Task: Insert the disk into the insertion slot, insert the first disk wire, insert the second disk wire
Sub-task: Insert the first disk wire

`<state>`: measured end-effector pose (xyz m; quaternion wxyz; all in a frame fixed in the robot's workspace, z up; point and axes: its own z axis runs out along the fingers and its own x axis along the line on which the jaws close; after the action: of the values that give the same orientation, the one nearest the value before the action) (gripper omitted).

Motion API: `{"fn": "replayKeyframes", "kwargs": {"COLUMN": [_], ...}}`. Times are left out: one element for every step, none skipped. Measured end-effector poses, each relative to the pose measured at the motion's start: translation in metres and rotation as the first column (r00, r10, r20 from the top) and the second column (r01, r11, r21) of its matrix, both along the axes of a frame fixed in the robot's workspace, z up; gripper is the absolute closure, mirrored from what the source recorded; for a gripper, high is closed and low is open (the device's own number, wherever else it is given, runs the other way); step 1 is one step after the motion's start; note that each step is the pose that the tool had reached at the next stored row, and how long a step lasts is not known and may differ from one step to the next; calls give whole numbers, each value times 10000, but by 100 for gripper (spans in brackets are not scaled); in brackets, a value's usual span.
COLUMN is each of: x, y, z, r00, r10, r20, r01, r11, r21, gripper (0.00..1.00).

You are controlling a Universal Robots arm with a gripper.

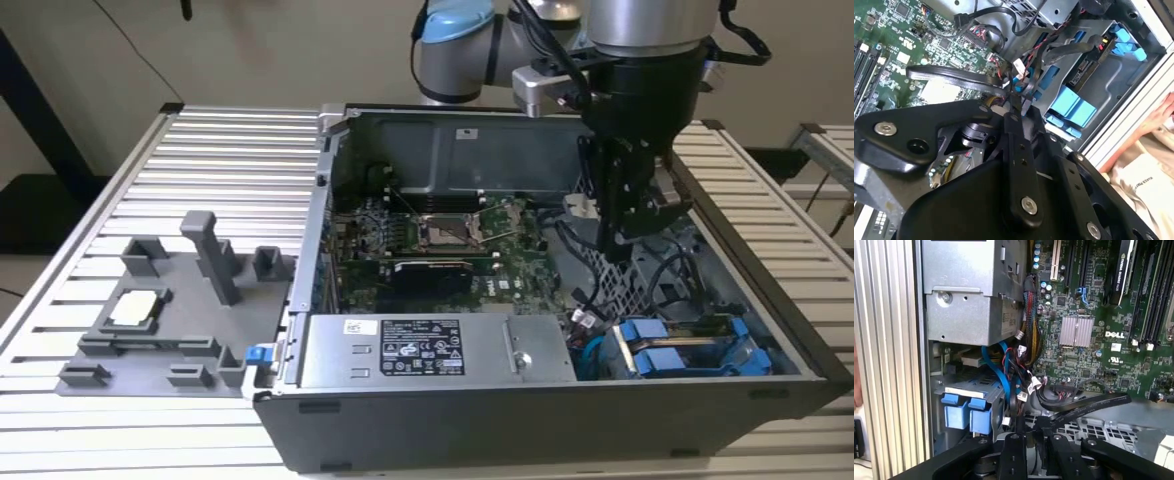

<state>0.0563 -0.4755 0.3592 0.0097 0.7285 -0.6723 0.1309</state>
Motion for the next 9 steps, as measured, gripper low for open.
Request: {"fn": "replayKeyframes", "kwargs": {"x": [0,0,-1,0,0,0,0,0,1], "y": [0,0,0,0,0,0,0,0,1], "z": [0,0,0,0,0,0,0,0,9], "r00": [10000,10000,10000,10000,10000,10000,10000,10000,10000], "r10": [0,0,0,0,1,1,1,1,3], "r20": [0,-3,-7,-7,-8,-9,-10,-11,-49], "r01": [0,0,0,0,-1,-1,-1,-1,-4], "r11": [10000,10000,10000,10000,10000,10000,10000,10000,10000], "r21": [0,1,0,0,0,0,0,-1,-36], "gripper": [78,78,78,78,78,80,87,87,87]}}
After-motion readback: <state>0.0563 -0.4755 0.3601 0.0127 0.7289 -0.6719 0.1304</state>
